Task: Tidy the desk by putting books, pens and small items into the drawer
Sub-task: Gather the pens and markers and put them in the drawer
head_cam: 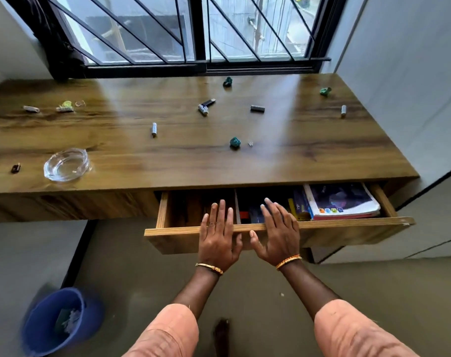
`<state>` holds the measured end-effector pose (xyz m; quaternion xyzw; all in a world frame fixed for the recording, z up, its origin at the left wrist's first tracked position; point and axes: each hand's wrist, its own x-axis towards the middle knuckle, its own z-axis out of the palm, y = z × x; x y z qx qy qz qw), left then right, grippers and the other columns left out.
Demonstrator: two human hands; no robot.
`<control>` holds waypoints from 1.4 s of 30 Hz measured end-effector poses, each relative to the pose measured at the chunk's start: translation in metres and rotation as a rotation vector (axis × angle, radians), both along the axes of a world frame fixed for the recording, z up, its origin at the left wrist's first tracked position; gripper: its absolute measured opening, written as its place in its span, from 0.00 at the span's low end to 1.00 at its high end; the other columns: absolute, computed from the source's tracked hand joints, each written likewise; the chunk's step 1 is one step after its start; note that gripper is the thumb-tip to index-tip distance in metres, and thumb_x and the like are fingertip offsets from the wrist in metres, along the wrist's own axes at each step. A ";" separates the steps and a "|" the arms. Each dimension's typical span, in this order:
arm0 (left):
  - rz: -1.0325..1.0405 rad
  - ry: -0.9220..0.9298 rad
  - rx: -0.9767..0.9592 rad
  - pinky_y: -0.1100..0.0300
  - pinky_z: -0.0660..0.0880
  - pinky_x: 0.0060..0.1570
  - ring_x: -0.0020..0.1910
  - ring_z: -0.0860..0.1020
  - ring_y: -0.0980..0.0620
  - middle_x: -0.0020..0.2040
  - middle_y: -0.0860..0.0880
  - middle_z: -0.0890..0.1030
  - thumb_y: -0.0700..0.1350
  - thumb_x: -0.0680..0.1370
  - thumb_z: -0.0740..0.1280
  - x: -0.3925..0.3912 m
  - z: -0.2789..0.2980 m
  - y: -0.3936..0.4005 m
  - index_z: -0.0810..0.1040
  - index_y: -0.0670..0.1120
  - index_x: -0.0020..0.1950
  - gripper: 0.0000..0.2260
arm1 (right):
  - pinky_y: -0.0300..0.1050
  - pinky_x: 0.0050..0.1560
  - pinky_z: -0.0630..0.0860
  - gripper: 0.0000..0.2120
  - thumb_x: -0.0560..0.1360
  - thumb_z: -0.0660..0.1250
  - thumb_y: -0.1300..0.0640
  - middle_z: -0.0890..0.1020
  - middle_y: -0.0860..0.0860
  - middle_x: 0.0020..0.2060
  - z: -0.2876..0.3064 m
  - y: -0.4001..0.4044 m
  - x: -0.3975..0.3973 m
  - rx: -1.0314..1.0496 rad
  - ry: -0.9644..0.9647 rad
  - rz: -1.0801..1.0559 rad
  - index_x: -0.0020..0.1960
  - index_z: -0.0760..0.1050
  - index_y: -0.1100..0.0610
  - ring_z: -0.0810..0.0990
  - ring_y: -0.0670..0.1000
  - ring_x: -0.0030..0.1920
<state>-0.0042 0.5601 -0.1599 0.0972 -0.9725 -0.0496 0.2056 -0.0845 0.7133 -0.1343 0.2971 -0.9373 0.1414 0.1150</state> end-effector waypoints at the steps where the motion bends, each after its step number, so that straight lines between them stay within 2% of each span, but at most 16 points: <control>1: 0.003 0.015 -0.004 0.46 0.53 0.73 0.77 0.53 0.43 0.74 0.38 0.62 0.54 0.75 0.58 -0.013 0.000 -0.006 0.63 0.41 0.73 0.29 | 0.50 0.63 0.64 0.34 0.69 0.59 0.39 0.70 0.57 0.69 0.000 -0.007 -0.013 -0.010 0.009 -0.008 0.67 0.71 0.60 0.66 0.56 0.69; 5: 0.008 0.057 -0.036 0.50 0.44 0.76 0.78 0.46 0.45 0.77 0.39 0.51 0.53 0.76 0.56 -0.061 0.001 -0.032 0.52 0.41 0.77 0.33 | 0.54 0.70 0.57 0.36 0.70 0.59 0.40 0.64 0.59 0.73 0.000 -0.032 -0.058 -0.033 0.049 -0.031 0.72 0.64 0.61 0.59 0.58 0.73; 8: -0.022 0.089 -0.076 0.53 0.41 0.75 0.78 0.43 0.47 0.78 0.44 0.44 0.49 0.77 0.56 -0.083 -0.006 -0.048 0.46 0.43 0.78 0.33 | 0.54 0.72 0.54 0.33 0.71 0.62 0.44 0.65 0.56 0.72 -0.008 -0.044 -0.078 -0.084 0.099 -0.055 0.71 0.63 0.58 0.60 0.58 0.73; 10: -0.033 0.134 -0.102 0.53 0.43 0.75 0.78 0.46 0.46 0.78 0.44 0.50 0.44 0.75 0.57 -0.089 -0.014 -0.051 0.49 0.44 0.77 0.32 | 0.54 0.71 0.53 0.31 0.70 0.64 0.47 0.66 0.55 0.70 -0.018 -0.050 -0.083 -0.131 0.152 -0.095 0.70 0.64 0.57 0.62 0.58 0.71; 12: -0.023 0.198 -0.103 0.52 0.49 0.73 0.75 0.57 0.44 0.73 0.43 0.62 0.40 0.75 0.56 -0.095 -0.019 -0.048 0.56 0.44 0.74 0.27 | 0.54 0.71 0.53 0.30 0.70 0.65 0.48 0.67 0.55 0.68 -0.026 -0.055 -0.088 -0.163 0.225 -0.125 0.68 0.64 0.57 0.64 0.58 0.69; 14: -0.040 0.264 -0.047 0.51 0.54 0.70 0.68 0.66 0.43 0.68 0.44 0.67 0.38 0.78 0.51 -0.101 -0.021 -0.047 0.63 0.44 0.70 0.20 | 0.53 0.71 0.52 0.28 0.70 0.64 0.47 0.67 0.55 0.67 -0.033 -0.056 -0.091 -0.175 0.297 -0.122 0.67 0.65 0.57 0.65 0.58 0.68; 16: -0.062 0.308 -0.052 0.51 0.56 0.68 0.66 0.69 0.45 0.67 0.45 0.69 0.38 0.80 0.51 -0.104 -0.021 -0.050 0.67 0.45 0.67 0.17 | 0.53 0.70 0.52 0.28 0.70 0.63 0.47 0.68 0.54 0.66 -0.036 -0.056 -0.095 -0.186 0.358 -0.120 0.66 0.65 0.57 0.65 0.58 0.67; 18: -0.065 0.330 -0.120 0.52 0.57 0.66 0.65 0.70 0.46 0.66 0.46 0.70 0.41 0.77 0.59 -0.106 -0.022 -0.055 0.68 0.46 0.66 0.16 | 0.53 0.70 0.52 0.28 0.69 0.63 0.47 0.68 0.54 0.66 -0.039 -0.057 -0.097 -0.198 0.390 -0.123 0.66 0.65 0.57 0.65 0.58 0.67; 20: -0.068 0.352 -0.165 0.52 0.57 0.66 0.65 0.70 0.47 0.65 0.46 0.71 0.43 0.74 0.62 -0.106 -0.024 -0.058 0.69 0.47 0.65 0.19 | 0.53 0.70 0.52 0.29 0.69 0.63 0.47 0.68 0.54 0.65 -0.039 -0.058 -0.097 -0.197 0.399 -0.122 0.66 0.65 0.57 0.65 0.58 0.66; 25: -0.084 0.354 -0.124 0.52 0.56 0.66 0.66 0.69 0.46 0.65 0.46 0.70 0.40 0.78 0.55 -0.107 -0.024 -0.057 0.69 0.47 0.65 0.15 | 0.54 0.71 0.52 0.29 0.67 0.64 0.47 0.68 0.55 0.65 -0.033 -0.061 -0.092 -0.234 0.368 -0.143 0.65 0.65 0.58 0.66 0.58 0.66; 31: -0.070 0.255 -0.138 0.52 0.56 0.65 0.65 0.69 0.46 0.65 0.45 0.69 0.43 0.75 0.59 -0.102 -0.009 -0.054 0.68 0.46 0.65 0.18 | 0.54 0.69 0.54 0.36 0.57 0.63 0.47 0.69 0.55 0.64 -0.016 -0.065 -0.084 -0.214 0.203 -0.173 0.63 0.66 0.57 0.65 0.58 0.66; 36: -0.037 0.035 -0.076 0.51 0.61 0.62 0.65 0.66 0.45 0.64 0.45 0.67 0.43 0.73 0.56 -0.091 0.020 -0.048 0.67 0.46 0.64 0.20 | 0.54 0.67 0.58 0.32 0.55 0.59 0.52 0.73 0.56 0.59 0.003 -0.068 -0.074 -0.190 0.093 -0.247 0.59 0.68 0.56 0.66 0.57 0.63; 38: -0.042 -0.084 -0.043 0.52 0.61 0.62 0.64 0.66 0.45 0.63 0.43 0.71 0.43 0.70 0.56 -0.083 0.033 -0.044 0.67 0.44 0.64 0.22 | 0.53 0.66 0.58 0.31 0.56 0.58 0.54 0.74 0.57 0.58 0.007 -0.066 -0.071 -0.139 0.099 -0.259 0.59 0.69 0.57 0.66 0.57 0.61; 40: -0.058 -0.213 -0.030 0.52 0.61 0.62 0.63 0.67 0.44 0.62 0.43 0.75 0.45 0.67 0.60 -0.076 0.042 -0.045 0.66 0.43 0.66 0.26 | 0.53 0.66 0.58 0.30 0.56 0.62 0.56 0.75 0.57 0.57 0.009 -0.066 -0.070 -0.085 0.106 -0.281 0.59 0.69 0.58 0.66 0.57 0.61; 42: -0.037 -0.289 -0.009 0.53 0.64 0.63 0.64 0.69 0.44 0.62 0.43 0.75 0.46 0.65 0.64 -0.063 0.046 -0.048 0.65 0.42 0.68 0.31 | 0.55 0.67 0.57 0.33 0.55 0.67 0.59 0.74 0.59 0.58 0.013 -0.073 -0.063 -0.057 0.067 -0.309 0.60 0.68 0.59 0.66 0.58 0.63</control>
